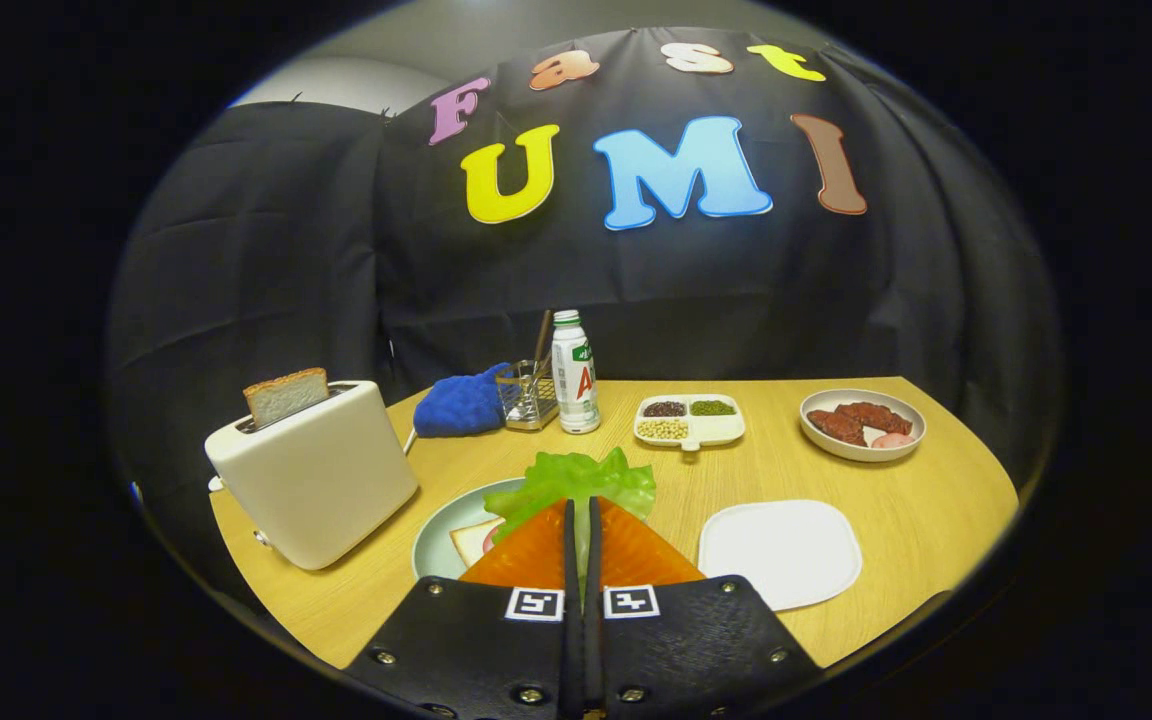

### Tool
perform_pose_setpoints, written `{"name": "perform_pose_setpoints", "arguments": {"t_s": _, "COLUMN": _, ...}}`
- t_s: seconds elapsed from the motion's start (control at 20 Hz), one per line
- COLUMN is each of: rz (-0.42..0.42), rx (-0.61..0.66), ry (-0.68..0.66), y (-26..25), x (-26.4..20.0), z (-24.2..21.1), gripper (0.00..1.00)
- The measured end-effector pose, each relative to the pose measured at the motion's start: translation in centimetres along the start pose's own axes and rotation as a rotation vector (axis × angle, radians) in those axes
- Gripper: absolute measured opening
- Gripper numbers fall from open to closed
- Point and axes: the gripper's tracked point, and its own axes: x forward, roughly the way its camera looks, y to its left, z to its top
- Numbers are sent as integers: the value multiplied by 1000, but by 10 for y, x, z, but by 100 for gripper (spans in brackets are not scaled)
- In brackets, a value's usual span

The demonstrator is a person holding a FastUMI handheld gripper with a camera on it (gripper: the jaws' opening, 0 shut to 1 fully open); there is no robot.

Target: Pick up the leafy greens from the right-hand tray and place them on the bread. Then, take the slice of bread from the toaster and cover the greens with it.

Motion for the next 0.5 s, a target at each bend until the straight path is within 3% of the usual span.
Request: {"name": "perform_pose_setpoints", "arguments": {"t_s": 0.5, "rz": -1, "rx": 17, "ry": 52, "y": 29, "x": 24, "z": -28, "gripper": 1}}
